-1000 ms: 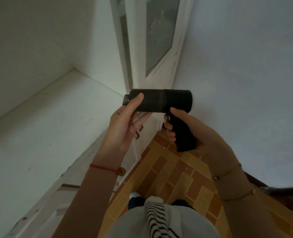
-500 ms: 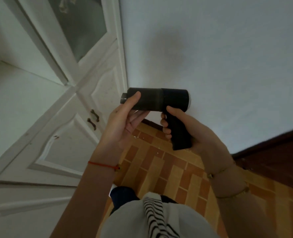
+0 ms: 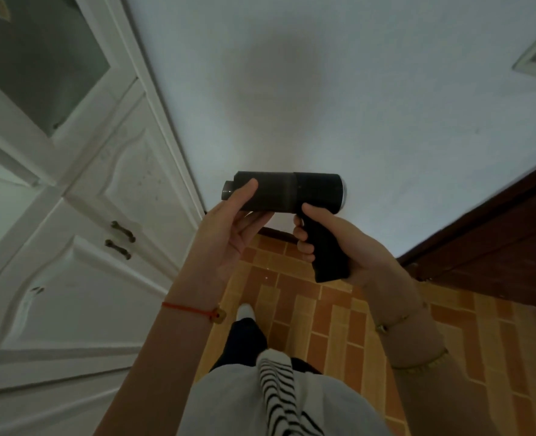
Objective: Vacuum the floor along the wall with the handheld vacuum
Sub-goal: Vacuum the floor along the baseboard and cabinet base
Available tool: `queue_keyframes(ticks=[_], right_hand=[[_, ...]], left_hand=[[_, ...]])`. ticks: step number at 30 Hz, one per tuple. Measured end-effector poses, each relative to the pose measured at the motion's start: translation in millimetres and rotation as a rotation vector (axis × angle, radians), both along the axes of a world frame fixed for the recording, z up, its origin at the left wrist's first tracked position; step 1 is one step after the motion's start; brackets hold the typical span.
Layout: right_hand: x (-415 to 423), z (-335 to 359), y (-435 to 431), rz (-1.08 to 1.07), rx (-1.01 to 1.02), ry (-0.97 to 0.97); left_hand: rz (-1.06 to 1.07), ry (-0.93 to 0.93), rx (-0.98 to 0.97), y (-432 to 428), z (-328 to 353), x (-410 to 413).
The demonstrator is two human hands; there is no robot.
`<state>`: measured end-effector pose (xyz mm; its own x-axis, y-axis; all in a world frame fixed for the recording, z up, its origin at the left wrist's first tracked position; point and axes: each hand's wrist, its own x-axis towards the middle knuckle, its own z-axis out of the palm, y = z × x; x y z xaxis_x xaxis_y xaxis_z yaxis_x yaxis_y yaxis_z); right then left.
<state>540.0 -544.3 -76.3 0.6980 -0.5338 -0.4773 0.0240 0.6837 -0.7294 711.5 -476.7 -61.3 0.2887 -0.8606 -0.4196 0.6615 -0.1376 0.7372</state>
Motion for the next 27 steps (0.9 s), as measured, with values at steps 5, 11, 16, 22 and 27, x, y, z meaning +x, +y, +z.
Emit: queue_keyframes(ticks=[5,11,16,22,27], right_hand=[[9,-2,-30,-0.057,0.014,-0.008],[37,-2,-77,-0.091,0.012,0.022],[60,-10,-108,-0.094,0.030,0.016],[82,-24,-133,-0.058,0.101,0.008],[98,-33,-156,0.003,0.170,-0.002]], left_hand=[[-0.042,0.003,-0.012,-40,-1,9],[-0.064,0.014,-0.029,-89,-4,37],[-0.092,0.027,-0.019,-121,-9,63],[-0.103,0.029,0.017,-146,-19,87],[-0.086,0.034,0.021,-158,-26,103]])
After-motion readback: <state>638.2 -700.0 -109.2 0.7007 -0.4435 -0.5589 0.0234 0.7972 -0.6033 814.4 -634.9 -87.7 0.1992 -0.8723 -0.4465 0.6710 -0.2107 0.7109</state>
